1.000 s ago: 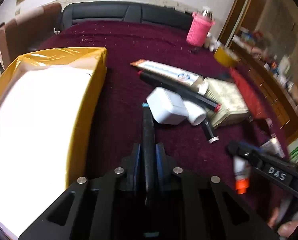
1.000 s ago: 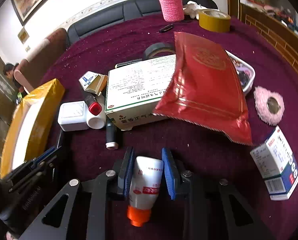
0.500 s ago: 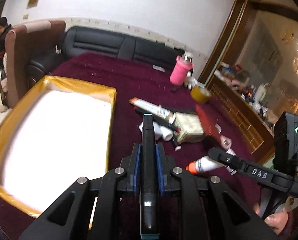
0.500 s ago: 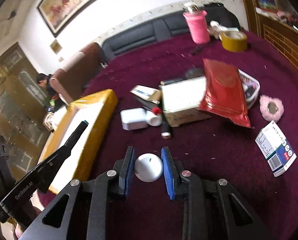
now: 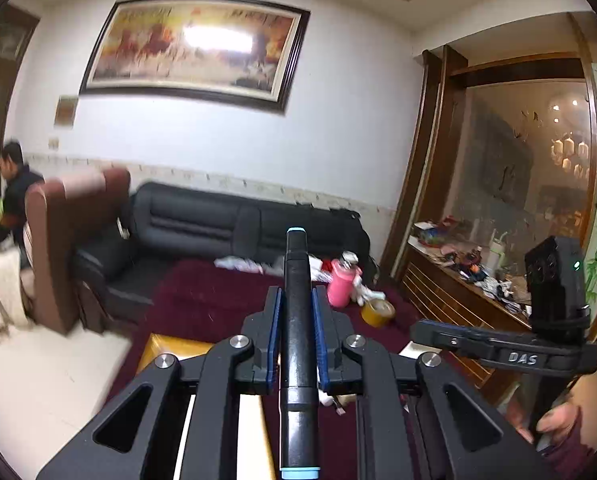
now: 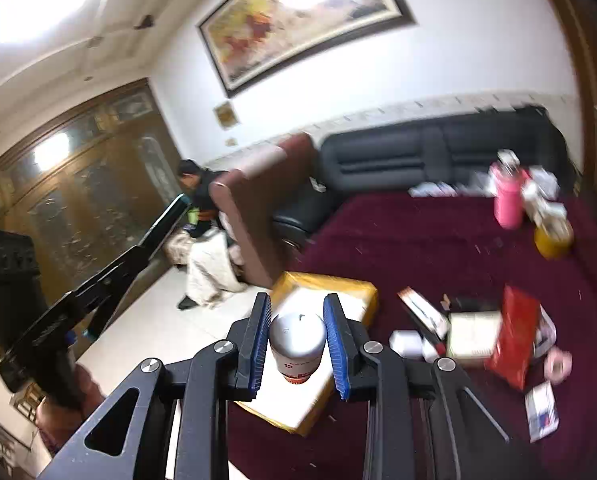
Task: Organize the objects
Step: 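Carry the marker with the left tool while the right carries the bottle over the tray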
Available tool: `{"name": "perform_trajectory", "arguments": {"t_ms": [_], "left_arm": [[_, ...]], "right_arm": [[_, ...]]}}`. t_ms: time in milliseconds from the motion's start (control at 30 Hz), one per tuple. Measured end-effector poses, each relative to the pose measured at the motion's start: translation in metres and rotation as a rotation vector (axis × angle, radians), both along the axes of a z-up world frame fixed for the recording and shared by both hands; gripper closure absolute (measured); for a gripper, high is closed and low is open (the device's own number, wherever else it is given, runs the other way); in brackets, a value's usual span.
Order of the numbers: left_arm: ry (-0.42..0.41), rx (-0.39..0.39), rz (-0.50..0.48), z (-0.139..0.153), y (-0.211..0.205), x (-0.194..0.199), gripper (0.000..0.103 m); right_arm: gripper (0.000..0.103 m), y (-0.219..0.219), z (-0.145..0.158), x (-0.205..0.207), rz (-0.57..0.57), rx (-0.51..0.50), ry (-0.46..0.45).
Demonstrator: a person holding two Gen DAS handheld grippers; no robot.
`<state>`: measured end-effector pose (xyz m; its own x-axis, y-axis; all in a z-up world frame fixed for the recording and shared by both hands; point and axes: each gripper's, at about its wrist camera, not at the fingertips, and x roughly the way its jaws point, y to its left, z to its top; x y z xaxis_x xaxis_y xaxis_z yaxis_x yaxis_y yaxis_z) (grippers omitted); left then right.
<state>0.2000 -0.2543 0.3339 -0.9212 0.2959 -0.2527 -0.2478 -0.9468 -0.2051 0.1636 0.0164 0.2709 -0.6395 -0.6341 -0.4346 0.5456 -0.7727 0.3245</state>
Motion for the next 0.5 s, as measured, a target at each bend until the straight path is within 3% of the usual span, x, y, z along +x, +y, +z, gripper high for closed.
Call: {"name": "perform_trajectory", "arguments": {"t_ms": [100, 200, 300, 500], "left_arm": [[0.020, -0.072, 0.041, 0.030, -0.003, -0.015, 0.088], [0.027, -0.138, 0.087, 0.036, -0.004, -0.035, 0.088], [-0.017, -0.122, 0.090, 0.010, -0.009, -0.063, 0.088], [-0.134, -0.100, 0.124, -0.086, -0.025, -0.126, 0.088]], "right_arm": [[0.073, -0.028, 0.029, -0.015, 0.057, 0.027, -0.010], [0.073, -0.056, 0.030, -0.042, 0.069, 0.067, -0.036], [0.073, -0.078, -0.003, -0.076, 0.083, 0.078, -0.117], [0.073, -0.105, -0.104, -0.143, 0.079, 0.114, -0.302]]}}
